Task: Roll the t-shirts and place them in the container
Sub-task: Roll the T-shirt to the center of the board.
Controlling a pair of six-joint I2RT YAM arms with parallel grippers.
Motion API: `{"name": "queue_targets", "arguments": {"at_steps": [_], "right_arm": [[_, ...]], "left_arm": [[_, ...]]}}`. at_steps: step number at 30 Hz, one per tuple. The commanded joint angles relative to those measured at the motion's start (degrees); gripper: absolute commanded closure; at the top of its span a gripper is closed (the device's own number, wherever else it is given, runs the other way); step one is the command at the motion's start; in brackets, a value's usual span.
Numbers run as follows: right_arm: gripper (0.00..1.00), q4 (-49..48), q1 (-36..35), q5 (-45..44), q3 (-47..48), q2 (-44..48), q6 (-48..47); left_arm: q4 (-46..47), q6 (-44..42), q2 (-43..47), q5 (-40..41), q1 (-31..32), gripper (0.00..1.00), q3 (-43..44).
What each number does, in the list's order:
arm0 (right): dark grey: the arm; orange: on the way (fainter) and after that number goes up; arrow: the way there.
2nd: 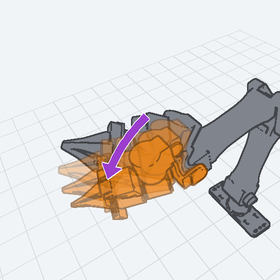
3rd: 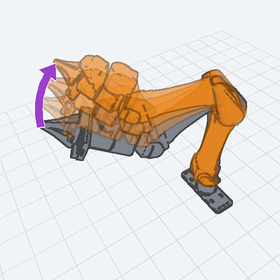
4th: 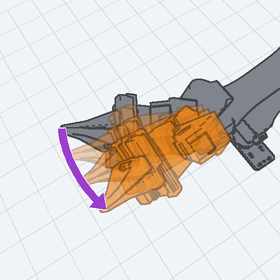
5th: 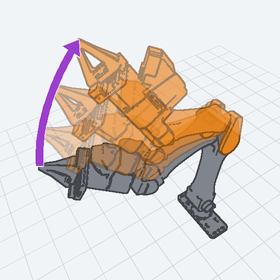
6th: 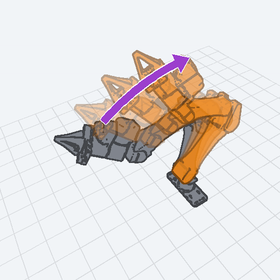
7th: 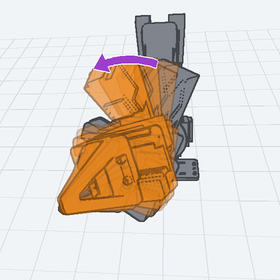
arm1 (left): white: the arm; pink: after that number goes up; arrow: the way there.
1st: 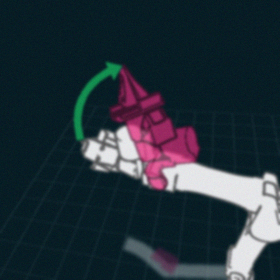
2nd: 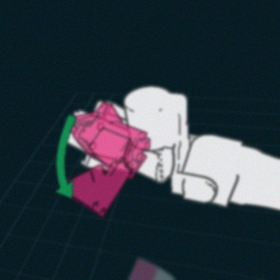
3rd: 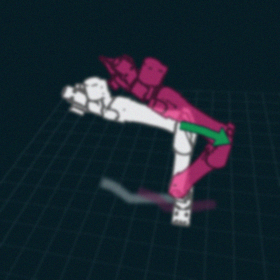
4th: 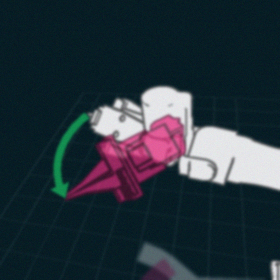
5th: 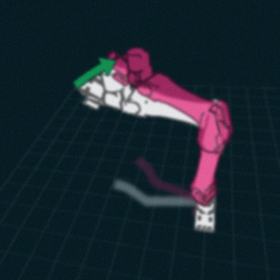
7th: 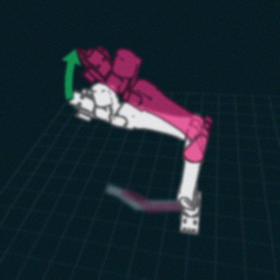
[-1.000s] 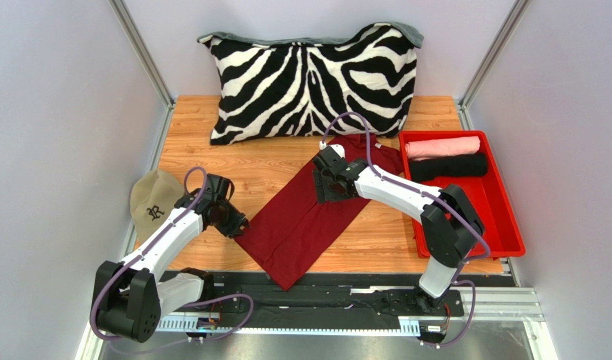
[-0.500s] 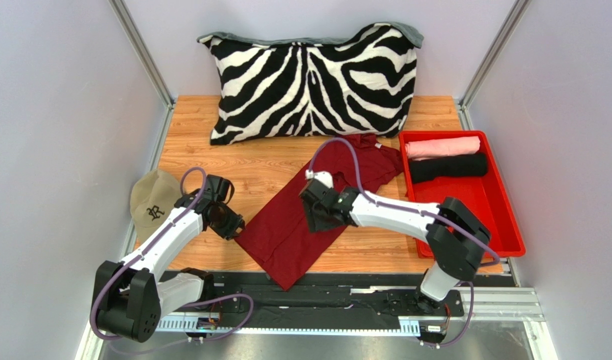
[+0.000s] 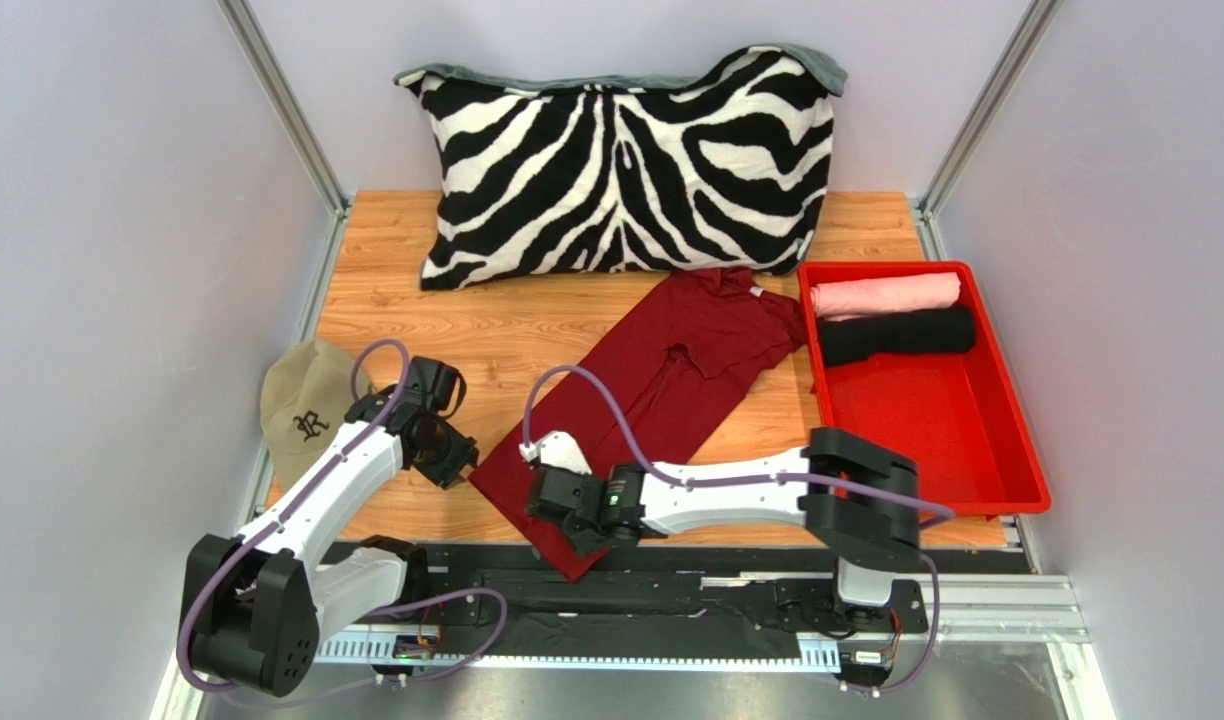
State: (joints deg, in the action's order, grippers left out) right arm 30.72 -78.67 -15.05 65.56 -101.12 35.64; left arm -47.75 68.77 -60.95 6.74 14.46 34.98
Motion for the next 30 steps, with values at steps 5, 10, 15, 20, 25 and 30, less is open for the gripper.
{"name": "queue_targets", "arguments": {"at_steps": [5,10,15,20,25,30], "right_arm": [[0.6,-0.31,0.63,-1.38,6.69,-8.13,-3.2],[0.53,0.48,1.15,-1.21,5.81,-2.53,-3.82],[0.52,0.39,0.63,0.28,3.61,3.47,-4.08],[0.51,-1.27,-2.53,1.43,1.59,4.88,-6.28],[0.5,-1.37,-7.98,-0.06,2.2,1.81,-8.48],[0.5,0.39,-11.23,-1.47,4.66,-2.14,-9.36]], "left_arm": [[2.21,-3.11,0.57,-3.13,-0.4,0.58,0.09],[3.62,-3.39,0.04,-6.39,-0.4,0.44,-1.84],[5.47,-1.54,1.8,-7.36,-0.4,0.39,-4.66],[3.19,0.22,2.15,-2.88,-0.4,0.41,-4.31],[3.54,-0.48,1.27,-1.56,-0.4,0.45,-3.43],[3.98,-1.97,1.36,-0.06,-0.4,0.48,-3.17]]}}
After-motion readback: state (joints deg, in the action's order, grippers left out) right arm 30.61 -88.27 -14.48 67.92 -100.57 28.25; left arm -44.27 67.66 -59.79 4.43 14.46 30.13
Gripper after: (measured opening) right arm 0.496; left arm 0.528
